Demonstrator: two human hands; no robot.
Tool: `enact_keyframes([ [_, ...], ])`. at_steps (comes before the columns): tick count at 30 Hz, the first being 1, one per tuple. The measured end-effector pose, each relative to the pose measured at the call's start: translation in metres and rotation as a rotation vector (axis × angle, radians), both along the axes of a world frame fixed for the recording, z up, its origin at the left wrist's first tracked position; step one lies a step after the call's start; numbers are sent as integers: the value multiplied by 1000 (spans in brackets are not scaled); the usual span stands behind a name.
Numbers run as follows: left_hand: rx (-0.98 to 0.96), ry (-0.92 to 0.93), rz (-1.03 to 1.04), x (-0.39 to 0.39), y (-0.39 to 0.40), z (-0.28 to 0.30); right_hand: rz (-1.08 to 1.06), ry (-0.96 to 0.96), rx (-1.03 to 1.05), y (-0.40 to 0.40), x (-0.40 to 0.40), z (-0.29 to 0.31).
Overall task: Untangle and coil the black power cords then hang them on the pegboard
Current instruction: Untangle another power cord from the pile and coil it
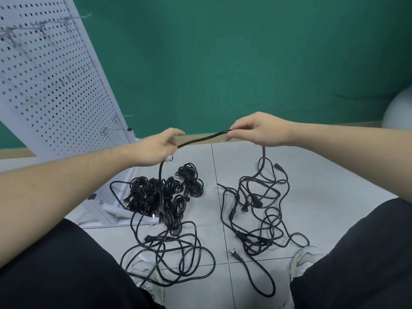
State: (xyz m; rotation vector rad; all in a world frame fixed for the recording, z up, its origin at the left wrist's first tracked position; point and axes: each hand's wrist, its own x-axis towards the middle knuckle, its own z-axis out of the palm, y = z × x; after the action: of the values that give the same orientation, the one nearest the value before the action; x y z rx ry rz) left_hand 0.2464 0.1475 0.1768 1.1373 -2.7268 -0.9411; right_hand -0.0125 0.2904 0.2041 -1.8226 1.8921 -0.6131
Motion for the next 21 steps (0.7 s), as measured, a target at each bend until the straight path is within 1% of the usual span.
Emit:
enact_keyframes([
  [3,-48,154,-107,-27,22,9,50,61,-2,-3,9,-2],
  [5,9,227,-160,-47,42,17,89,87,9,-3,15,-3],
  [7,99,220,-181,-63,57,20,121,59,15,-1,21,-2],
  [8,110,204,-172,-68,60,20,139,37,18,0,23,-1],
  [10,61,173,-149,-71,62,21,165,-22,23,1,26,2],
  [13,-50,167,-160,-74,62,27,170,-110,105,4,23,3],
  [17,-148,164,-212,-77,60,31,171,-132,236,14,12,2],
  [19,-143,166,-216,-76,57,29,142,-165,277,15,6,0],
  [21,-87,230,-185,-73,53,30,120,-164,304,17,-3,-3],
])
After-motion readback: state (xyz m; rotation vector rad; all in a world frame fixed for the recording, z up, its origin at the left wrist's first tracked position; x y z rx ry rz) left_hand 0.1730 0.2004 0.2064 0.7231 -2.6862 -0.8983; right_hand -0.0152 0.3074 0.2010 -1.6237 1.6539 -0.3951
